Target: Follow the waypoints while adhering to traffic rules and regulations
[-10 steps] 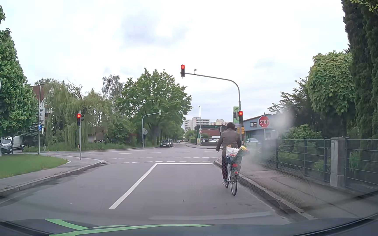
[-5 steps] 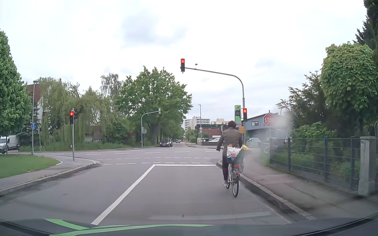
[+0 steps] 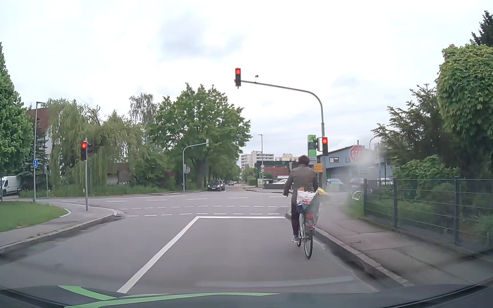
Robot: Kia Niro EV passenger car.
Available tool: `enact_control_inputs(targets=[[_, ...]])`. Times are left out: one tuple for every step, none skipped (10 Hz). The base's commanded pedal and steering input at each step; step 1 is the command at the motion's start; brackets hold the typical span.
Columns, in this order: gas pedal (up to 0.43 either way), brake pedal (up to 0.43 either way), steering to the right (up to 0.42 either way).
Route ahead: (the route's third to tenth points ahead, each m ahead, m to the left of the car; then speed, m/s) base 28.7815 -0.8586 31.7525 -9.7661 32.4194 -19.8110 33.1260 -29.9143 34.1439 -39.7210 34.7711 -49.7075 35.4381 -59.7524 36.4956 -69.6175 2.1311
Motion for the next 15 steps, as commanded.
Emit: enact_control_inputs(targets=[[0.000,0.049,-0.006],[0.000,0.012,-0.006],[0.000,0.000,-0.006],[0.000,0.000,-0.006],[0.000,0.000,-0.006],[0.000,0.000,-0.006],[0.000,0.000,-0.006],[0.000,0.018,-0.006],[0.000,0.037,-0.006],[0.000,0.049,-0.006],[0.000,0.073,-0.005],[0.000,0.091,-0.004],[0.000,0.104,-0.004],[0.000,0.122,-0.003],[0.000,0.134,-0.002]])
